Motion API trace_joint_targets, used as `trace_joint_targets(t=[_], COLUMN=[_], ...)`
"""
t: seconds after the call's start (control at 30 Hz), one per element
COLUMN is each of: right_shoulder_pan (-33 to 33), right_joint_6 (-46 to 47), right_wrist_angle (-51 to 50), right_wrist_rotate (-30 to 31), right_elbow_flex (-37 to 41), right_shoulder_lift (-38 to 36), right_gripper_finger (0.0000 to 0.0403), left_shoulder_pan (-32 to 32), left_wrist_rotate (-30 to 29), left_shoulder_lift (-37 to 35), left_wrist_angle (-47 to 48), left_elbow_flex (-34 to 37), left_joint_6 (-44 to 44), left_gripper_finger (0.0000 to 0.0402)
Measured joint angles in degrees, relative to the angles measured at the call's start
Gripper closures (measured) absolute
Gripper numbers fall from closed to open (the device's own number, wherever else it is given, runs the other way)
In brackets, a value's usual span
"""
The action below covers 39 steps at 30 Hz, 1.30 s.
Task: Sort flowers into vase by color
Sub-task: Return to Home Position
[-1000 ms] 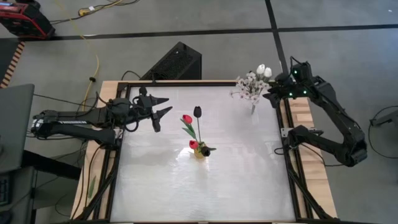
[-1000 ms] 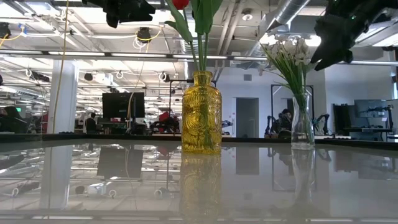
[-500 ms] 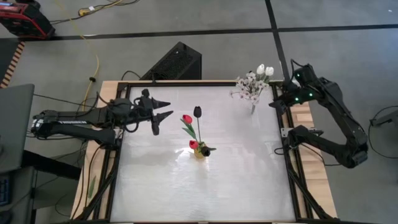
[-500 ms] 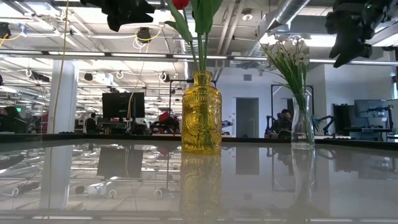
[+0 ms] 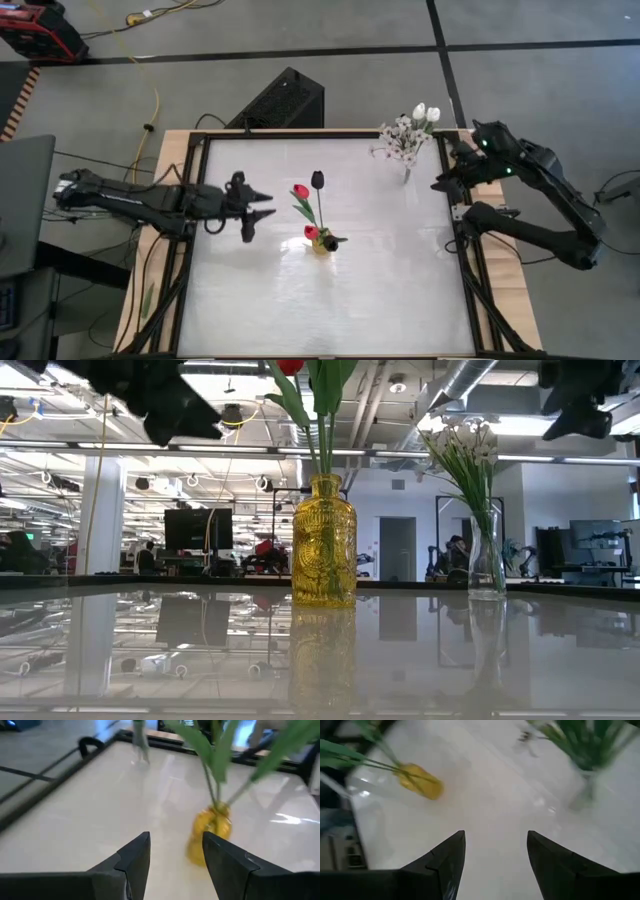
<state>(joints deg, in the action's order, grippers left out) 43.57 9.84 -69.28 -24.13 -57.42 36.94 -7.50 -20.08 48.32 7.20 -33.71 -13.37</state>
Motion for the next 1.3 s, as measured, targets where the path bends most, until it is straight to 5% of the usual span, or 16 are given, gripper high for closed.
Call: trace_joint_targets(t=[0.27,0.47,0.73,1.07,1.17,1.3], right_shoulder_pan=[-14.4,-24.9,-40.9,-63.2,-65.7,-64.8], right_joint_6=[15.9,19.1,17.7,12.2,9.0,-0.3], right_wrist_angle=[28.1,48.4,53.0,66.6,69.5,77.7], right_wrist_rotate=[1.6,5.0,19.9,41.4,49.9,50.5], right_elbow_flex=[18.2,29.7,32.6,36.3,36.3,37.2], right_shoulder_lift=[-11.7,-14.6,-12.5,-3.8,0.2,6.4], right_gripper_finger=[0.0164,0.0193,0.0275,0.0362,0.0383,0.0387], left_shoulder_pan=[-10.0,-13.2,-10.5,-0.9,2.8,7.1], left_wrist_rotate=[-2.2,-2.5,-6.6,8.7,11.2,16.0], left_shoulder_lift=[0.0,-0.1,-0.9,-0.9,-0.9,-1.5], left_wrist_angle=[-18.5,-22.2,-30.2,-34.4,-34.8,-34.2], left_elbow_flex=[12.9,13.7,13.7,13.7,13.7,13.7], left_joint_6=[-3.0,2.6,14.3,18.8,19.2,18.7], left_gripper_finger=[0.0233,0.0233,0.0233,0.0233,0.0233,0.0233])
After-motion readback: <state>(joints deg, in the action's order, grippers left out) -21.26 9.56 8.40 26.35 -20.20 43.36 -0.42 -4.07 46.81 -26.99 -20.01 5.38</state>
